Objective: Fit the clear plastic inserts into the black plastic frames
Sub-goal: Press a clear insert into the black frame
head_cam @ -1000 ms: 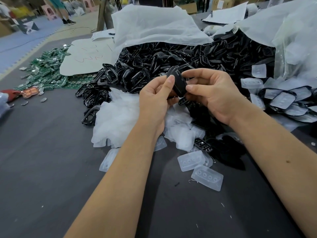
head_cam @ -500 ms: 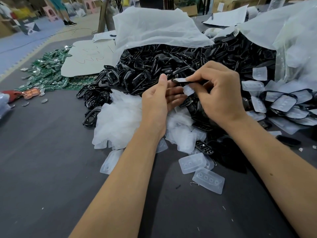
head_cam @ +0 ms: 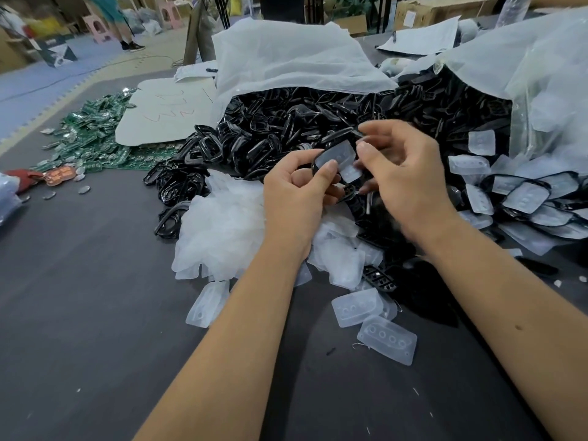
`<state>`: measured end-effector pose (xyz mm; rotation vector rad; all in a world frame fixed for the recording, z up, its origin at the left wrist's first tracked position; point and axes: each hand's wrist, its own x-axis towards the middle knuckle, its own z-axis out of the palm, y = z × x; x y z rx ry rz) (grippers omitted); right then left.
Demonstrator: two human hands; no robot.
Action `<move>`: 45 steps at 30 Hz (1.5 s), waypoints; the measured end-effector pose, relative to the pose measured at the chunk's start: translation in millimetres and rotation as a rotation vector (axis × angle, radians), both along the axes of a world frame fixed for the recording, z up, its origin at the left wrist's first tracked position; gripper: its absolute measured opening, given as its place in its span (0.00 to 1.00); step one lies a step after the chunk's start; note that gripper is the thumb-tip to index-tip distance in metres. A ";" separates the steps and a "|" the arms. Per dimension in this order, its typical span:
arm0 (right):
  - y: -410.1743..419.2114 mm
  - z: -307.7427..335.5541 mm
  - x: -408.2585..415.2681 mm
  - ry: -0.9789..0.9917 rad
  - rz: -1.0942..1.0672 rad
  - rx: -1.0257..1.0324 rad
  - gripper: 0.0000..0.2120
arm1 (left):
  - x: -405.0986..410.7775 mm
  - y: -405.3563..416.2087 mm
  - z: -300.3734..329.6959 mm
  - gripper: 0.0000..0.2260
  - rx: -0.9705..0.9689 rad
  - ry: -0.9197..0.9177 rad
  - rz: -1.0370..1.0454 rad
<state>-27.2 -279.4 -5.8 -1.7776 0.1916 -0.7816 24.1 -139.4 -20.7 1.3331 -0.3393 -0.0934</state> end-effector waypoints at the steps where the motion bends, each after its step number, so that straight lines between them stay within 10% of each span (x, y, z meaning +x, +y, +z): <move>1: 1.2 -1.2 0.2 0.058 0.061 0.138 0.05 | 0.3 -0.4 -0.4 0.06 0.014 -0.016 -0.003; 27: 23.3 -4.5 1.5 -0.015 0.119 0.409 0.06 | -6.0 -6.2 1.2 0.04 0.192 -0.186 0.358; 45: 10.8 -5.3 3.7 0.087 0.007 0.363 0.09 | -1.3 -3.6 0.1 0.08 0.044 -0.034 0.014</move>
